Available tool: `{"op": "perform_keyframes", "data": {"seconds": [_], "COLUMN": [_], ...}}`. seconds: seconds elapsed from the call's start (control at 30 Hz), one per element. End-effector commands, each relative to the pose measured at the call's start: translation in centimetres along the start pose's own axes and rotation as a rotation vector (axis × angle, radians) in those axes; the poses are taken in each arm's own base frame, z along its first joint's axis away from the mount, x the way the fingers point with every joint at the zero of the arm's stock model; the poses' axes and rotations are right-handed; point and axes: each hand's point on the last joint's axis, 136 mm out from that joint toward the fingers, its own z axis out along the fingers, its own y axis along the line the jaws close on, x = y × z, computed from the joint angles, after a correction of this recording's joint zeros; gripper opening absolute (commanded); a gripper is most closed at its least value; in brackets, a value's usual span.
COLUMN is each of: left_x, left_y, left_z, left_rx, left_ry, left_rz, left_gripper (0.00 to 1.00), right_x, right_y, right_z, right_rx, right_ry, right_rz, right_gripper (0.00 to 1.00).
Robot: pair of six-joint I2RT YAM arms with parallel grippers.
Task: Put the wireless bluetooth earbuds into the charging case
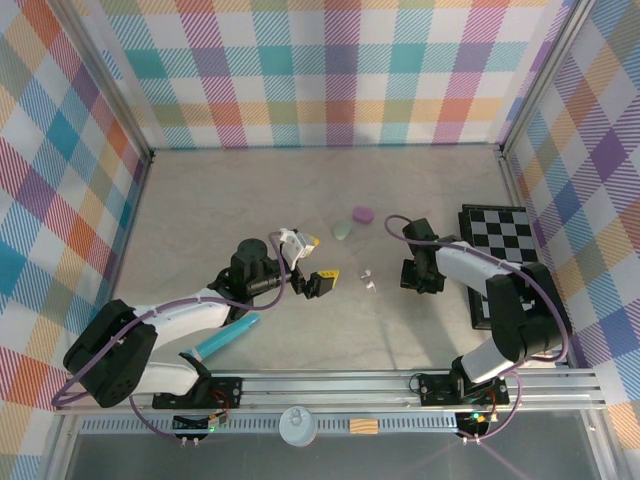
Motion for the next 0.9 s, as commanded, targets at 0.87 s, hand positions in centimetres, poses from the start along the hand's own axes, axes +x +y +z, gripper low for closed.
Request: {"op": "perform_keyframes", "data": {"seconds": [0.87], "left_x": [-4.2], "left_y": [-0.7], "left_z": [-3.4], "left_rx": [-0.089], "left_ry": [0.387], "left_rz": [-0.930], "left_gripper": [0.82], "right_x": [-2.1], "right_y": [13.9], "right_z": [-18.0], "right_rx": [-0.390], "right_ry": [-0.707], "right_rz": [-0.923], "right_gripper": [0.38]}}
